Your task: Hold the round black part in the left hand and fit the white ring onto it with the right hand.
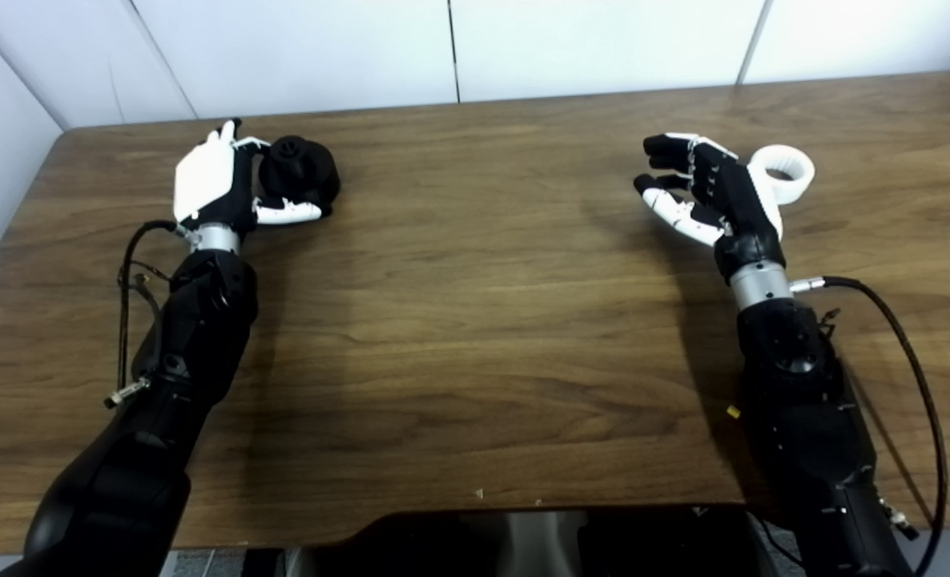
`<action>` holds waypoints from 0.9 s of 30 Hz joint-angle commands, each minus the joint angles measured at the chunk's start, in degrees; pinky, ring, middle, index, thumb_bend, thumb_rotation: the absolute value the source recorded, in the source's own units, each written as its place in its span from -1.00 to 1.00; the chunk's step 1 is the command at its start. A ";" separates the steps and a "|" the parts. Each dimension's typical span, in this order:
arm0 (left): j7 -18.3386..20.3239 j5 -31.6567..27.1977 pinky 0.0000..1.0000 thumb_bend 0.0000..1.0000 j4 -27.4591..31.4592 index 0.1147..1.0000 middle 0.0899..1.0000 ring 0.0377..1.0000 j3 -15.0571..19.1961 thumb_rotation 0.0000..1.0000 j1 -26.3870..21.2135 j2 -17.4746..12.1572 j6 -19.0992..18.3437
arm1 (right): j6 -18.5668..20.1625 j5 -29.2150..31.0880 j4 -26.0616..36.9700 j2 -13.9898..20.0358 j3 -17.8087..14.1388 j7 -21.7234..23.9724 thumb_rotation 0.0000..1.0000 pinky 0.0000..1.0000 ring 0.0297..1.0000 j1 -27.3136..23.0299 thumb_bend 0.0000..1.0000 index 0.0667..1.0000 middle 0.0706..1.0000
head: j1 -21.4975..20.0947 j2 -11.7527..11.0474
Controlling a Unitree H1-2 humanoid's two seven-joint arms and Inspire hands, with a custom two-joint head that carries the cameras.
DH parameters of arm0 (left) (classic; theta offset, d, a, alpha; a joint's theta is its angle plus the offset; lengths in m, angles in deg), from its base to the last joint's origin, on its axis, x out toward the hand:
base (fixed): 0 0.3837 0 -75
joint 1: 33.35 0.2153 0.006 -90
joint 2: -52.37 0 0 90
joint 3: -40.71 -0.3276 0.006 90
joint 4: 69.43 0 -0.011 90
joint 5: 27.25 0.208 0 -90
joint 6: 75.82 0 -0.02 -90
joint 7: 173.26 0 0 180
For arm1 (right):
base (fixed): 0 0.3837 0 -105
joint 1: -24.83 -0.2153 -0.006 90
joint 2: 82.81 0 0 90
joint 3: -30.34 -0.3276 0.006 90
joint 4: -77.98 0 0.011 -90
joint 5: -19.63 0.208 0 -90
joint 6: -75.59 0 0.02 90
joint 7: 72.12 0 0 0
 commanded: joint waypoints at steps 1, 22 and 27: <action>-1.01 0.32 1.00 0.87 0.03 0.16 1.00 1.00 -0.23 -0.42 -1.40 -0.77 0.96 | -1.15 -0.35 2.00 0.55 -0.23 -0.06 -0.57 0.36 0.49 -2.08 0.01 0.31 0.45 | 0.00 0.04; 0.43 -0.05 1.00 0.95 4.45 0.21 1.00 1.00 -2.73 -0.33 1.42 2.24 1.42 | -1.20 -0.30 2.29 0.49 -0.36 -0.01 -0.59 0.37 0.50 -1.86 -0.01 0.31 0.44 | -0.09 0.02; 1.46 -0.90 1.00 0.95 5.36 0.20 1.00 1.00 -3.32 -0.30 2.15 2.83 2.65 | -1.08 -0.48 2.43 0.50 -0.43 -0.20 -0.57 0.35 0.48 -1.80 0.00 0.31 0.44 | -0.02 0.01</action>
